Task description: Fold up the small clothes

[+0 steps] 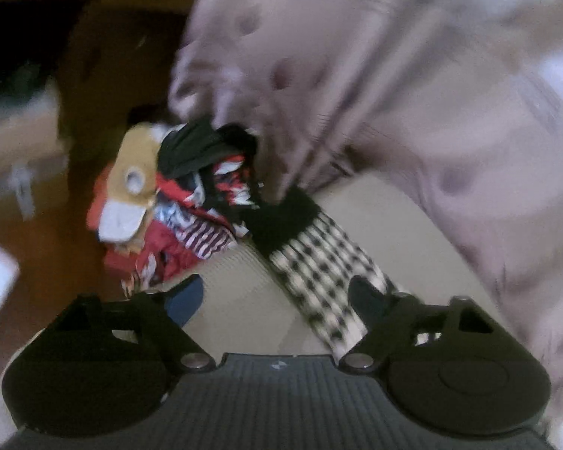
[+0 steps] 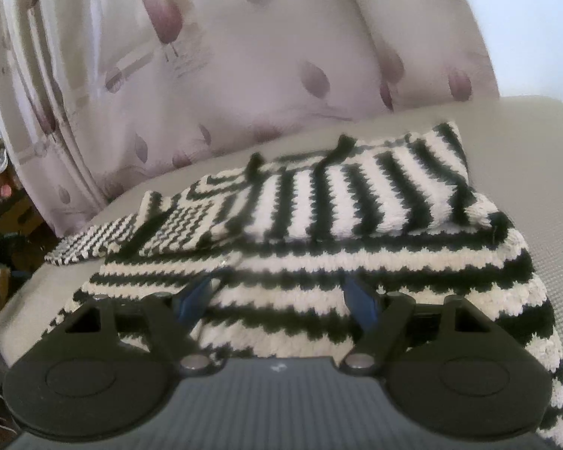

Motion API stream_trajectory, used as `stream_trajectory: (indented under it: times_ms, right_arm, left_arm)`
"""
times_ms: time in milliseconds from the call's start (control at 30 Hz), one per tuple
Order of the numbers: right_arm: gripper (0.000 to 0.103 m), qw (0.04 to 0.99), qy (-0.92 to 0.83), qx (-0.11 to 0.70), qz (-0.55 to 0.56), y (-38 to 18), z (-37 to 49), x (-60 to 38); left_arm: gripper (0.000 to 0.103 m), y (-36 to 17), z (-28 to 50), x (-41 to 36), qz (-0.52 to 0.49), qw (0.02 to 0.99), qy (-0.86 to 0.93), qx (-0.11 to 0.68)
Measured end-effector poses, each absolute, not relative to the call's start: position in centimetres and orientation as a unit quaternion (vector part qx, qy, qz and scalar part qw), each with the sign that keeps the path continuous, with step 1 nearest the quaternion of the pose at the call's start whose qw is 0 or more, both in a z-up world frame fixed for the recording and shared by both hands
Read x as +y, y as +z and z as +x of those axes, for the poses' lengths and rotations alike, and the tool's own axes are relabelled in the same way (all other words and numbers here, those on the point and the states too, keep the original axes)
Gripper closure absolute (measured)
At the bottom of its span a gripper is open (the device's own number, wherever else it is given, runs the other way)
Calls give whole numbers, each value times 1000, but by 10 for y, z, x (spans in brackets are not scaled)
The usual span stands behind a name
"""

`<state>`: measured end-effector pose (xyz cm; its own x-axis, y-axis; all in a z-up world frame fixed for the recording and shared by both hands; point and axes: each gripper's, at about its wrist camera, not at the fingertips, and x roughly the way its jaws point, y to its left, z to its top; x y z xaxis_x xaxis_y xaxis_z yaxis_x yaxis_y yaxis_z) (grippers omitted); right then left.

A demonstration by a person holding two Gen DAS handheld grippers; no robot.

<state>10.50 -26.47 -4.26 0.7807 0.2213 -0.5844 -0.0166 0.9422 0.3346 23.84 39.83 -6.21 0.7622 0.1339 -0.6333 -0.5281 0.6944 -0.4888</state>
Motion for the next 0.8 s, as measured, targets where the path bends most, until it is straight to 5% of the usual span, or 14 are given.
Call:
stream_trajectory:
  times_ms: [167, 300, 500, 800]
  right_arm:
    - [25, 930, 61, 329, 155, -43, 108, -263]
    - [25, 927, 52, 332, 168, -48, 110, -266]
    - [25, 922, 47, 326, 204, -51, 110, -277]
    - [25, 926, 53, 294, 231, -40, 98, -290]
  left_arm:
    - [40, -70, 270, 422, -344, 869, 186, 303]
    - [96, -69, 280, 409, -280, 884, 208, 310]
    - [95, -10, 267, 359, -257, 918, 173, 247]
    - [95, 107, 252, 184, -220, 957, 6, 191]
